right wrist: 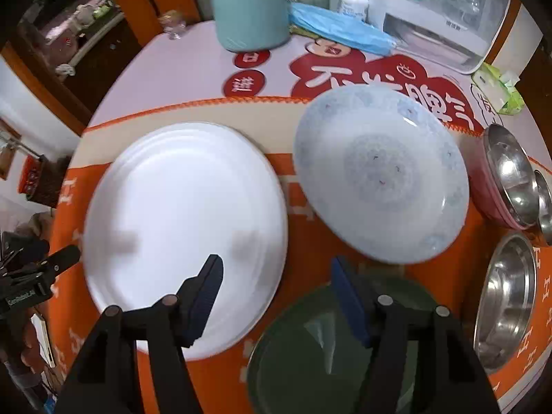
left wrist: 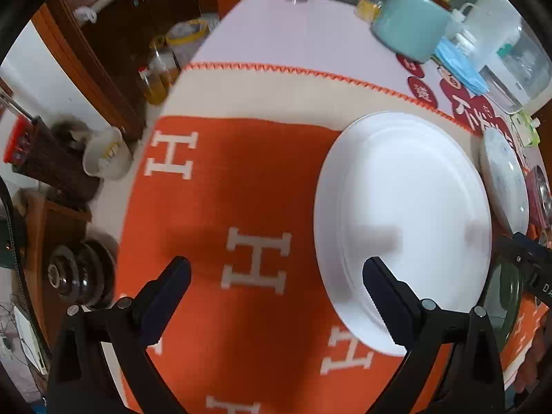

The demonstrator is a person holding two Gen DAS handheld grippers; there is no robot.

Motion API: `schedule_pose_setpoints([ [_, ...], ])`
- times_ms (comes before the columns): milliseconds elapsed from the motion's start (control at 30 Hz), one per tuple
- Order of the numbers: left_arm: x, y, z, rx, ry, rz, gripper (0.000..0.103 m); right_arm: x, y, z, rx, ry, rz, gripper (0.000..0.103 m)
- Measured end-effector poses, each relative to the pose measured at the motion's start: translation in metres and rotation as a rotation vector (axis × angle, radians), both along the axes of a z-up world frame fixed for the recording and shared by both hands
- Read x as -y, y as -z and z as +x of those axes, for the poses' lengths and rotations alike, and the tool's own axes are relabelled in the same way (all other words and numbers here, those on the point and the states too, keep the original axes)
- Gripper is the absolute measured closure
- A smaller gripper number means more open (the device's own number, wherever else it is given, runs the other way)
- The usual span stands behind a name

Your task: Organize plates and bowls

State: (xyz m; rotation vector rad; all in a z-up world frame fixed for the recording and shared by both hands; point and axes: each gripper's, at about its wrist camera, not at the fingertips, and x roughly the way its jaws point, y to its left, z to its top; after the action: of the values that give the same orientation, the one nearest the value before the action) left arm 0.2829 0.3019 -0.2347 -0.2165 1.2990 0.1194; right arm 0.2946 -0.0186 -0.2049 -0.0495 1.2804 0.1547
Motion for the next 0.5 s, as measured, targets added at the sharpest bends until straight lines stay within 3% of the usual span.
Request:
schedule_pose_setpoints([
  [67, -0.003, 0.009, 0.011, -0.018, 0.004, -0.036, 0.004, 0.002, 0.006, 0.009, -0.019, 0.011, -0.003, 0.038],
  [267, -0.003, 0.029, 0.032, -0.065, 0.023, -0.09, 0.01, -0.002, 0.019, 0.022, -0.077, 0.007, -0.008, 0.051],
  [433, 0.008, 0.034, 0.036, -0.065, 0.059, -0.05, 0.016, -0.003, 0.03, 0.024, -0.132, 0.012, 0.03, 0.077],
  [500, 0.016, 0.032, 0.037, -0.057, 0.08, -0.029, 0.028, -0.005, 0.031, 0.022, -0.138, 0.011, 0.05, 0.079],
])
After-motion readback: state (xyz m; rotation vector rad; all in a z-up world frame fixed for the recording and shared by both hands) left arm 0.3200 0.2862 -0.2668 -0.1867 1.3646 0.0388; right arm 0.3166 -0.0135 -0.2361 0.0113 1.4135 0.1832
